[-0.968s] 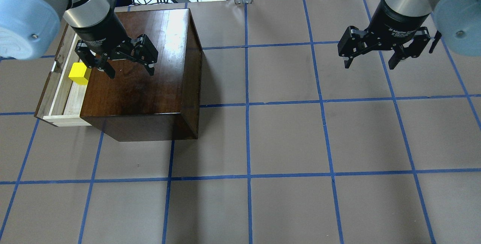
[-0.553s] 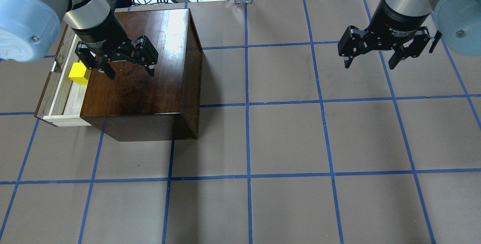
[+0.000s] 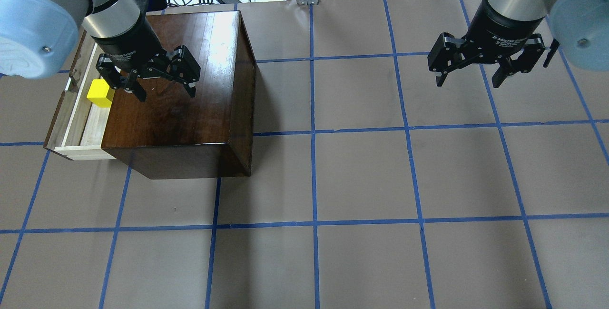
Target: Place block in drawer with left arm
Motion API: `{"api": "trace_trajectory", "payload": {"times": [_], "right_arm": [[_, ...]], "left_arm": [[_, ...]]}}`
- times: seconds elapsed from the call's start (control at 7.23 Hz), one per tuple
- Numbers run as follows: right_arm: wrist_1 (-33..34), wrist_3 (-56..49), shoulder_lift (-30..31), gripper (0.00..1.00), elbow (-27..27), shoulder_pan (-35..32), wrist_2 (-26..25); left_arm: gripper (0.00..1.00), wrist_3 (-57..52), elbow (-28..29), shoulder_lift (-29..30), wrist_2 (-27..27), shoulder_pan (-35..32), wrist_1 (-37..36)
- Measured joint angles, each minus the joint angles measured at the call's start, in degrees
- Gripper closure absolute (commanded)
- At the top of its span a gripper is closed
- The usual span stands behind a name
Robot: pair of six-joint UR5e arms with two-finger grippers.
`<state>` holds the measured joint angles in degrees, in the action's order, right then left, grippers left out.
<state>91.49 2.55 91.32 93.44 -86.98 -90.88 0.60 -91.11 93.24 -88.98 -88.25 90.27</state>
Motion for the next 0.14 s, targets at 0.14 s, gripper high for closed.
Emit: {"api": "trace_trajectory", "payload": {"times": [0.14], "right_arm": [[0.0,0.0,0.0,0.00,0.0,0.0,0.0]], "left_arm": [[0.00,0.0,0.0,0.0,0.0,0.0,0.0]]}}
